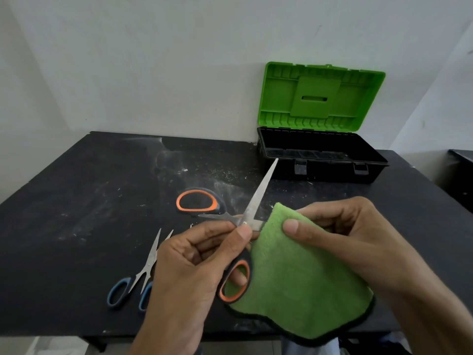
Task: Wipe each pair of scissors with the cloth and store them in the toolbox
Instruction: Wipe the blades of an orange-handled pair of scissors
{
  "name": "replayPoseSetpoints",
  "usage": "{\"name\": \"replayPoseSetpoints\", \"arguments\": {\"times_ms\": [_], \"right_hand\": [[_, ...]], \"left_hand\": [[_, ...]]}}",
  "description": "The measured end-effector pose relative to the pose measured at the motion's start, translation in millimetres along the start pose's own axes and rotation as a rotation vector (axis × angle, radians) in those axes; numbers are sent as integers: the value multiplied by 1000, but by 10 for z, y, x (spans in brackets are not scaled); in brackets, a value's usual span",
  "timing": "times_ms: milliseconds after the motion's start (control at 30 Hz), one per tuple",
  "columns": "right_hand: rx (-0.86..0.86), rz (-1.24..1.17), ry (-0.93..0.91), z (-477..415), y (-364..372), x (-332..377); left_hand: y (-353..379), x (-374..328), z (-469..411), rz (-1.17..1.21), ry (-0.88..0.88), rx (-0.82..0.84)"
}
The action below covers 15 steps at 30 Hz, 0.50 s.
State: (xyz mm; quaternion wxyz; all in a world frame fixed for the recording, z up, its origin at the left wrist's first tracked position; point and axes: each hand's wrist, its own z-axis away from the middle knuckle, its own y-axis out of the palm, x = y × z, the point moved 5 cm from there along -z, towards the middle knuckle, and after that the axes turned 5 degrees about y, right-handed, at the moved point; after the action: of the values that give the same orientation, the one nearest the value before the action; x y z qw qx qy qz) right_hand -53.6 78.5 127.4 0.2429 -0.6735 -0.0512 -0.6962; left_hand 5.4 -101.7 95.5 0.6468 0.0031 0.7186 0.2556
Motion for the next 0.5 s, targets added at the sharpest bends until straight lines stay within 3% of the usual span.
{"name": "replayPoseSetpoints", "arguments": {"times_ms": [500], "right_hand": [[-20, 123, -38, 117, -122, 78]], "left_hand": [[-59, -65, -9, -42, -34, 73]]}}
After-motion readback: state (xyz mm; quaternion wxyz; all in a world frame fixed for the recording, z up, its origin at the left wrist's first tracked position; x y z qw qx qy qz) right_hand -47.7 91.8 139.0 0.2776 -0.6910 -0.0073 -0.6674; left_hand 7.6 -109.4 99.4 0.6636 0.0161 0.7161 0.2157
